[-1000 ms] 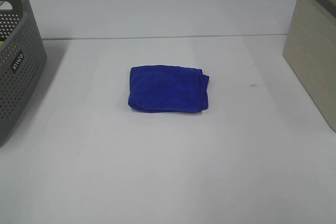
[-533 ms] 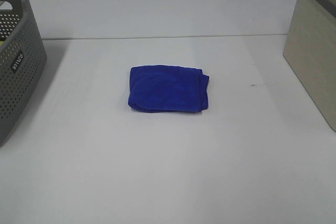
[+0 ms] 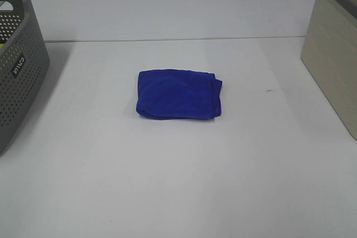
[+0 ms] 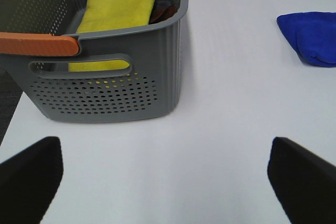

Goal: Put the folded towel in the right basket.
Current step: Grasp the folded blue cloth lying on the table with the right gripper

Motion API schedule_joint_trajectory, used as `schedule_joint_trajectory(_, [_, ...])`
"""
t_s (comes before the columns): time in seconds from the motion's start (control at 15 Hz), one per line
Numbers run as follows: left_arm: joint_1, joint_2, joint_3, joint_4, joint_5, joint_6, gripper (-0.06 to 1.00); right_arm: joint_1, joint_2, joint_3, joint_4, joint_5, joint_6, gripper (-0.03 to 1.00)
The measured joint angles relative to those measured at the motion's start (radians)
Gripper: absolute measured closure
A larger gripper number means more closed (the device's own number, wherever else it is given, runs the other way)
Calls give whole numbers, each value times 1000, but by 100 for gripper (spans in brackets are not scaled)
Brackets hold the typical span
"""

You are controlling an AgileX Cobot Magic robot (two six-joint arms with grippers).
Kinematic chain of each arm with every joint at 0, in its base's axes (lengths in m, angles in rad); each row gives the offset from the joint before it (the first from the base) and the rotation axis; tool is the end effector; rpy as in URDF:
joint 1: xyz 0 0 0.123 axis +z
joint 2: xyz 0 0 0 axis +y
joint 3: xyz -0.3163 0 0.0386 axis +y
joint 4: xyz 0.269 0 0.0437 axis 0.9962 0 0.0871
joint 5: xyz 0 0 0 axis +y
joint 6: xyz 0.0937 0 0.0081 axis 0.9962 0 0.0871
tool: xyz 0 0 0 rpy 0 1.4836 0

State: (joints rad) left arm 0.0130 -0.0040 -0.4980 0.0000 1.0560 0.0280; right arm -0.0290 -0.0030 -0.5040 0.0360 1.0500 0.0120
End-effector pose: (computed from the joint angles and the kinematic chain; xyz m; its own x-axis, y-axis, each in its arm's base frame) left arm -0.0177 -0.0002 0.2857 -0.4502 0.0221 -0.8927 -0.0004 0.9997 0.0250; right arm -0.0180 0.0035 0.2880 -0.4395 0.0427 -0.8972 0.0141 0.9991 0.0406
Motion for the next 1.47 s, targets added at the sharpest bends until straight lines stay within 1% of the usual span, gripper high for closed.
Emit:
schedule_joint_trajectory(1.27, [0, 0, 0, 0, 0, 0, -4, 0, 4, 0, 4, 0, 0, 0])
schedule_joint_trajectory(1.4, [0, 0, 0, 0, 0, 0, -4, 0, 127, -39, 31, 26, 0, 0])
schedule_joint_trajectory(1.47, [0, 0, 0, 0, 0, 0, -4, 0, 397, -173, 88, 95, 0, 0])
